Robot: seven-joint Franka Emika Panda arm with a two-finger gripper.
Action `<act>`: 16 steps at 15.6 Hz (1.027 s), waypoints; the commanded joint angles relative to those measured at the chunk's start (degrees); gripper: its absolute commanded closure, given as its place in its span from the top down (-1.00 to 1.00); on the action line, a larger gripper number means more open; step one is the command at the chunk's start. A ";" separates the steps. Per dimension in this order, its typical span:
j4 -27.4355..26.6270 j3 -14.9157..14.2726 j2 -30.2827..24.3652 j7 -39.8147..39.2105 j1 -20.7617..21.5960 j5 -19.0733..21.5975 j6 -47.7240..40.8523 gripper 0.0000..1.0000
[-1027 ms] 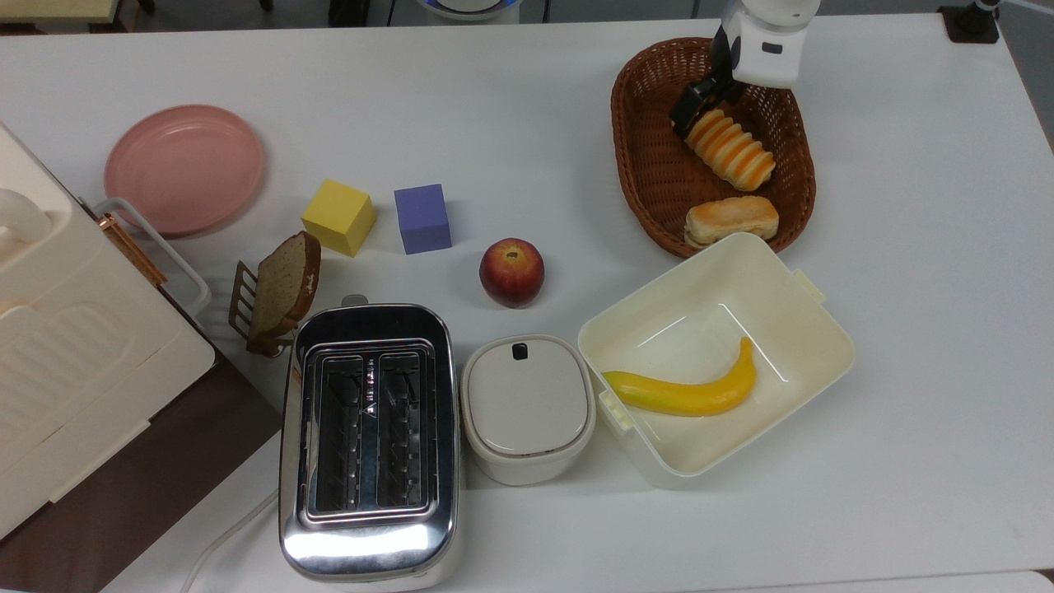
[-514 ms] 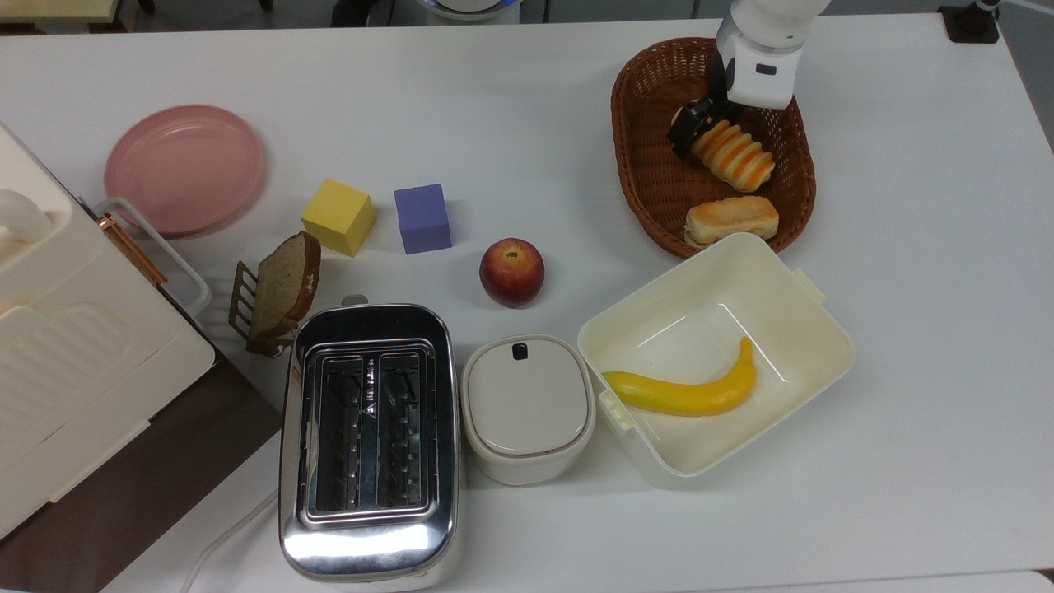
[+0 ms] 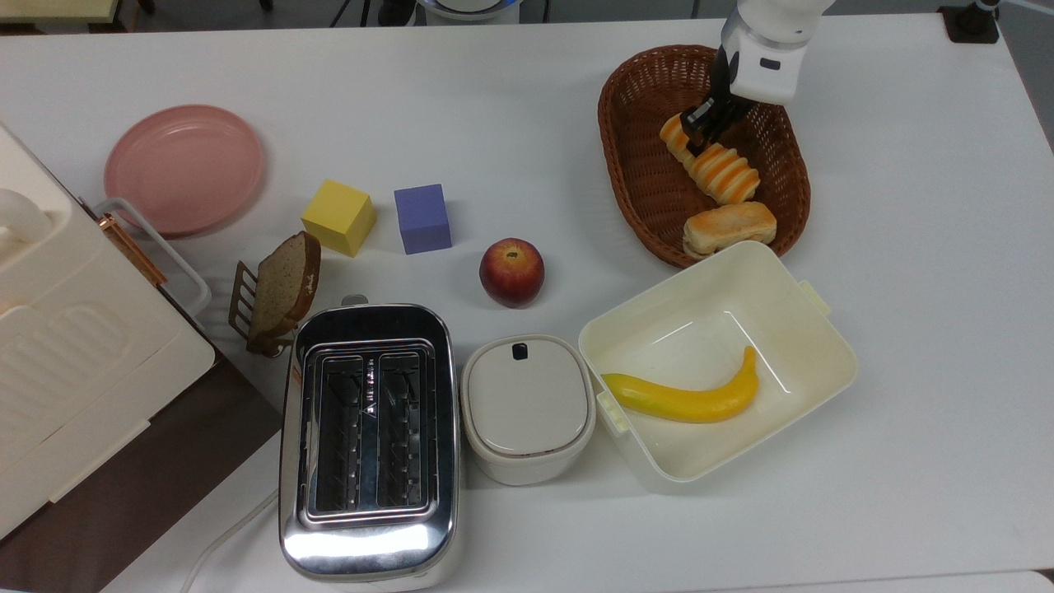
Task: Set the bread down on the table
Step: 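Close the gripper on the long striped roll and lift it, then carry the roll out of the basket and lower it onto the table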
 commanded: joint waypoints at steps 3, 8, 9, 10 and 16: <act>-0.31 -1.33 -9.08 4.97 0.13 -1.28 -1.42 -0.68; -0.31 -1.33 -16.30 5.95 -1.62 -1.10 -5.64 -0.68; -0.22 -1.33 -16.66 5.95 -2.41 -1.01 -6.52 -0.68; -0.22 -1.33 -17.44 6.03 -3.72 -1.01 -7.23 -0.69; -0.14 -1.77 -18.77 10.60 -15.32 -0.49 -8.98 -0.74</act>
